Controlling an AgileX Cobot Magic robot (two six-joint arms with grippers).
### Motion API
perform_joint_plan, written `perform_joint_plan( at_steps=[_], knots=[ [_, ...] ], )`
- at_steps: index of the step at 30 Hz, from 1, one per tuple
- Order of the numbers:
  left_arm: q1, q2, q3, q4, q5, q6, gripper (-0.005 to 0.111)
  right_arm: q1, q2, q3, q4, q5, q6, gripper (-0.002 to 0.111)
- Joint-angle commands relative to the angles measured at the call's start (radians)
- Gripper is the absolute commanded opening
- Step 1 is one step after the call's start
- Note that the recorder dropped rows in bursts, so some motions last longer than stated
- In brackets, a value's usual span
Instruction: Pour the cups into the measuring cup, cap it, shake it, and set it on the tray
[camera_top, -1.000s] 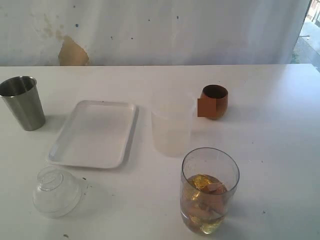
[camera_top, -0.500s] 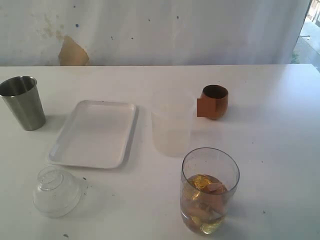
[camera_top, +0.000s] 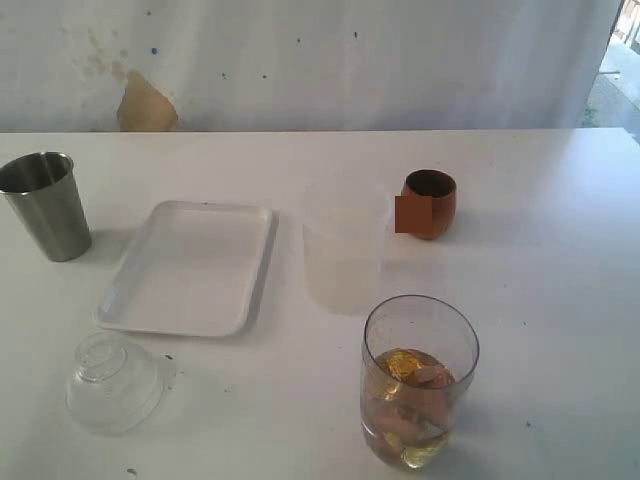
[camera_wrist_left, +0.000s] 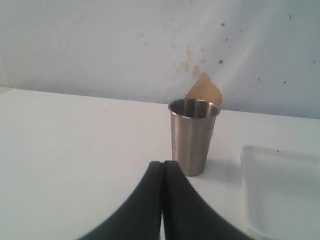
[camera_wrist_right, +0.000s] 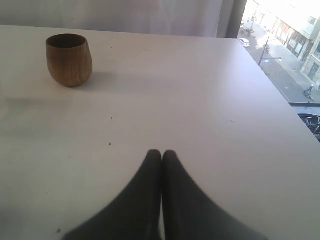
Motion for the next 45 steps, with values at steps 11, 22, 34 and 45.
perform_joint_plan(
  at_steps=[11,22,34,45],
  knots=[
    [0.004,-0.004,0.009,-0.012,0.054,0.075,0.0,0.0,-0.005,0.001,-0.004,-0.004,0.008,0.0],
    [0.004,-0.004,0.009,-0.012,0.055,0.075,0.0,0.0,-0.005,0.001,-0.004,-0.004,0.02,0.0],
    [0.004,-0.004,0.009,-0.012,0.055,0.075,0.0,0.0,-0.005,0.001,-0.004,-0.004,0.02,0.0],
    [0.004,-0.004,0.009,0.245,0.059,0.39,0.0,0.0,-0.005,0.001,-0.004,-0.004,0.02,0.0]
  ],
)
